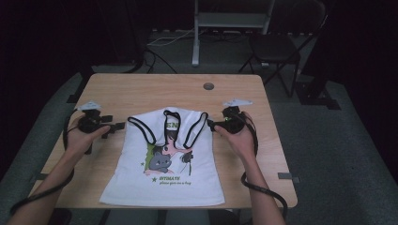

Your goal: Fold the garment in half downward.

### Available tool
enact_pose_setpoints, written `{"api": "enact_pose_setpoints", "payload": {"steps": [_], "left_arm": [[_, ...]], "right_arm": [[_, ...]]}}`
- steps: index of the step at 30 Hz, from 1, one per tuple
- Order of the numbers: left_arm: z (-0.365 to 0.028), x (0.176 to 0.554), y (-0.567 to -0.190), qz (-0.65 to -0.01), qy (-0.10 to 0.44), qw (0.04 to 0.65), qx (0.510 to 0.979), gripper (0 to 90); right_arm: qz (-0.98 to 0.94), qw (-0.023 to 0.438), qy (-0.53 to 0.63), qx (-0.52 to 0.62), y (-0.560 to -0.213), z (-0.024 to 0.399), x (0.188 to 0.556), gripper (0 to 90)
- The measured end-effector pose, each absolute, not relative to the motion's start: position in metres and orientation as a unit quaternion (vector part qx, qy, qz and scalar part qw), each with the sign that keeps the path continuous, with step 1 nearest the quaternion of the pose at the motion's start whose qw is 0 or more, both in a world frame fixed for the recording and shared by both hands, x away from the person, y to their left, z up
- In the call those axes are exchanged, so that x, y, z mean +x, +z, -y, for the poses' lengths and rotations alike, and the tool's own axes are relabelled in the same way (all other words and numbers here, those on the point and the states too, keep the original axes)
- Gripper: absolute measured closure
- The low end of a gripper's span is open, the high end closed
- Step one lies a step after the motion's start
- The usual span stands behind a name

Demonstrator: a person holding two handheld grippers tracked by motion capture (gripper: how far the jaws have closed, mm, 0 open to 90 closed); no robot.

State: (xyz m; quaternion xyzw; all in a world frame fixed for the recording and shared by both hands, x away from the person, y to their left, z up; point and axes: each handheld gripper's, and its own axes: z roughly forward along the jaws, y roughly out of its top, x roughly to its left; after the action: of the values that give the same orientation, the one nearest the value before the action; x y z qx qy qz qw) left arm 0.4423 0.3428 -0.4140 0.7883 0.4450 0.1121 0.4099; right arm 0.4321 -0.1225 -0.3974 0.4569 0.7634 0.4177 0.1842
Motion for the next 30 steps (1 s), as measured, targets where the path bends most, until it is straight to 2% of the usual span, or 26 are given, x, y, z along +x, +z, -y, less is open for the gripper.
{"api": "enact_pose_setpoints", "payload": {"steps": [4,8,10,15,16,23,30], "left_arm": [[-0.331,0.464,-0.417,-0.445,0.087,0.409,0.792,22.2],[-0.322,0.475,-0.416,-0.449,0.079,0.404,0.793,22.3],[-0.318,0.479,-0.416,-0.445,0.079,0.395,0.8,22.3],[-0.311,0.482,-0.419,-0.436,0.082,0.367,0.817,26.5],[-0.311,0.482,-0.419,-0.434,0.085,0.365,0.82,30.8],[-0.312,0.483,-0.423,-0.434,0.089,0.353,0.824,38.1],[-0.31,0.483,-0.421,-0.427,0.107,0.323,0.838,53.8]], "right_arm": [[-0.768,0.17,0.41,0.462,-0.395,0.113,0.459,12.3],[-0.785,0.152,0.389,0.458,-0.403,0.102,0.478,16.0],[-0.794,0.152,0.373,0.455,-0.409,0.098,0.484,22.6],[-0.809,0.147,0.355,0.444,-0.423,0.091,0.488,32.4],[-0.813,0.145,0.349,0.442,-0.425,0.09,0.488,34.1],[-0.828,0.149,0.336,0.424,-0.431,0.088,0.487,48.0],[-0.831,0.154,0.352,0.402,-0.433,0.088,0.481,70.6]]}}
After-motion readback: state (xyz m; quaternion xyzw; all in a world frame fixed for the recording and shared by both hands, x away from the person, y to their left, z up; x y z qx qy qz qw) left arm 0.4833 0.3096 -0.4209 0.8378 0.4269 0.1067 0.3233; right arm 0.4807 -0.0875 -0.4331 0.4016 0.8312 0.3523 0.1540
